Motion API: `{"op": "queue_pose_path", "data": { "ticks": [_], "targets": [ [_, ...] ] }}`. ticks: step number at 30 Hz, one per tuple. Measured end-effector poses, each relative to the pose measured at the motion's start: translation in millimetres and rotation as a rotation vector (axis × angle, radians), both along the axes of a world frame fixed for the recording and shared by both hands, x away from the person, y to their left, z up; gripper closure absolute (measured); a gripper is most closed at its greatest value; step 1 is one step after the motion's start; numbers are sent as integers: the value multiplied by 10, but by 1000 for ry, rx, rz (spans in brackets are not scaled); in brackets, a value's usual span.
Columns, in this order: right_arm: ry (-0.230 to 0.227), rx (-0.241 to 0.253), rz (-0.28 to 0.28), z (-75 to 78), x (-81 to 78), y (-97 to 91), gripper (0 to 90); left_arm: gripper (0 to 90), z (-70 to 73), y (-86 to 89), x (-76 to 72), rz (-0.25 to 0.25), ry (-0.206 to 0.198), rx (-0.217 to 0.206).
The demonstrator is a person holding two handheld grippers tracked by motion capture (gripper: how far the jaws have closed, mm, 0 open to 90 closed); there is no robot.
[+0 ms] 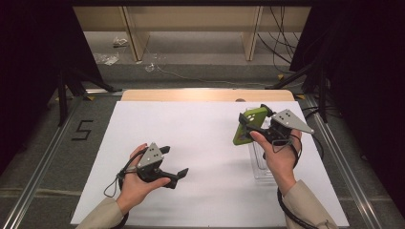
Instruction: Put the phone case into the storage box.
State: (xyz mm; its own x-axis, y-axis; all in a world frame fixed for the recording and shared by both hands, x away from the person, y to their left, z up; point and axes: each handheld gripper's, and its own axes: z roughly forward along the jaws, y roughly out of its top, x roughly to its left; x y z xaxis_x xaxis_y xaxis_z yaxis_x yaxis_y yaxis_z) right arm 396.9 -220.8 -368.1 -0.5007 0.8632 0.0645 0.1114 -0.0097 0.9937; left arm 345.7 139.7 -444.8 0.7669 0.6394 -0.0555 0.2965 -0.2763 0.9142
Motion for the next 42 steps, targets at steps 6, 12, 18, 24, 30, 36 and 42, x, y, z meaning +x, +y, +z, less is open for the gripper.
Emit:
{"op": "queue_pose_path", "data": {
  "ticks": [6,12,18,24,30,36,42],
  "targets": [
    [-3,5,-15,5,11,-41,174,0,3,6,1,2,-2,-3],
    [-11,12,-31,18,20,-85,174,0,7,12,3,2,-5,-6],
    [-11,14,-44,20,33,-123,174,0,8,16,4,2,-5,-5],
    [-9,14,-56,18,43,-159,174,0,5,32,10,9,-7,-2],
    [-11,14,-64,19,51,-182,174,0,8,83,11,21,-12,-4],
    [-11,17,-74,18,62,-213,174,0,-6,123,11,31,-9,-7],
    [-11,18,-82,18,70,-240,174,0,-9,157,12,38,-11,0]
  ]
}}
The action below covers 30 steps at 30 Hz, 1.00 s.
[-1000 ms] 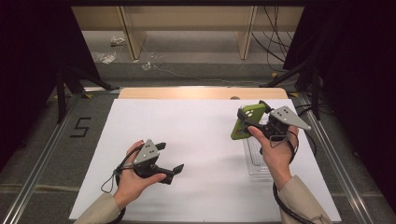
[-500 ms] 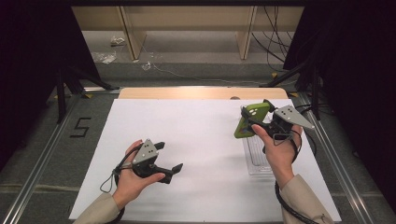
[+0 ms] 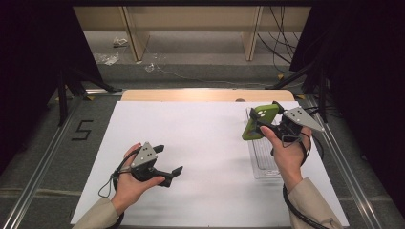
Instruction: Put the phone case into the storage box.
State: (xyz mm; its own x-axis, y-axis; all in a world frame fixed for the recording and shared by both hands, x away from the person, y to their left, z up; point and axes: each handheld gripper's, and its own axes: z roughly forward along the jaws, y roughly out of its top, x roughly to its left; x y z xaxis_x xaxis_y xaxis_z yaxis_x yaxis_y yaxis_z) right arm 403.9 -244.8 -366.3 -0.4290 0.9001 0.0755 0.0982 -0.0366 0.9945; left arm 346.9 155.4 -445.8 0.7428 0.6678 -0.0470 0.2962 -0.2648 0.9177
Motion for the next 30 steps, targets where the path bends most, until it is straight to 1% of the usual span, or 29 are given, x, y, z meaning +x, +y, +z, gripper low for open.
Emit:
{"op": "queue_pose_path", "data": {
  "ticks": [7,11,15,30],
  "targets": [
    [-1,4,-12,8,8,-42,174,0,-8,36,10,9,-4,8],
    [-2,5,-17,8,13,-62,173,0,-13,47,19,14,-5,4],
    [-3,5,-21,4,20,-73,173,0,-22,59,38,18,-11,13],
    [-3,13,-41,9,37,-135,174,0,-43,71,63,26,-13,16]
  ]
}}
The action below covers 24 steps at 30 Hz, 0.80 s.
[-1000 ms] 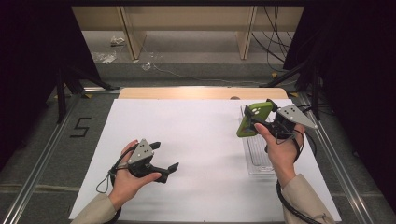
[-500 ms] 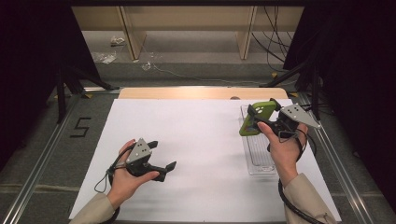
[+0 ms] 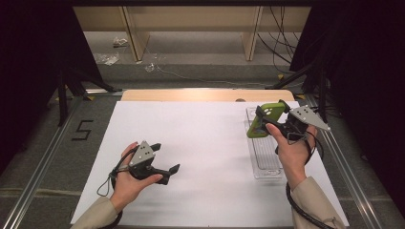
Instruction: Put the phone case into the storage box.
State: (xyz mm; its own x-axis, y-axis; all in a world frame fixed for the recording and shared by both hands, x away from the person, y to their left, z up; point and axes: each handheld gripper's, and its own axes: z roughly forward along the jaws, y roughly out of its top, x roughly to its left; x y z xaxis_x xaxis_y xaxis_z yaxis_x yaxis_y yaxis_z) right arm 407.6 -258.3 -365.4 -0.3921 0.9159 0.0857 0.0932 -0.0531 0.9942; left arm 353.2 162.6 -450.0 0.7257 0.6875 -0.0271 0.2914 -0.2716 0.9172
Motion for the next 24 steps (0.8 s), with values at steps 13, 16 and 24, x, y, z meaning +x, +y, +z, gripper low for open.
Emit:
{"op": "queue_pose_path", "data": {
  "ticks": [13,16,24],
  "targets": [
    [-1,2,-15,1,16,-53,174,0,-9,-6,4,0,0,1],
    [-2,2,-19,-1,20,-60,174,0,-8,-6,4,0,0,-1],
    [2,3,-23,-7,27,-78,174,0,-8,-7,5,0,-1,0]
  ]
}}
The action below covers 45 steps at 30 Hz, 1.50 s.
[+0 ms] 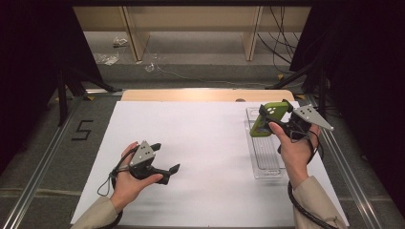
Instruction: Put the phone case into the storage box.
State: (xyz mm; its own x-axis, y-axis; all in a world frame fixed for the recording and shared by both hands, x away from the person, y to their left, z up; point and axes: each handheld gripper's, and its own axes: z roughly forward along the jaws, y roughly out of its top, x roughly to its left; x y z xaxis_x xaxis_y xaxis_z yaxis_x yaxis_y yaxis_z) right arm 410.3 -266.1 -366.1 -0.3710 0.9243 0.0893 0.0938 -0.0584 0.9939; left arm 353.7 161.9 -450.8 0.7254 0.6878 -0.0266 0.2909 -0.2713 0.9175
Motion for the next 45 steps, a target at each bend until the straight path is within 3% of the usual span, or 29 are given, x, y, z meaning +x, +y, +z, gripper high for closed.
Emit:
{"op": "queue_pose_path", "data": {
  "ticks": [45],
  "targets": [
    [21,-35,-33,-72,114,-80,174,0,0,-3,5,1,0,-2]
  ]
}}
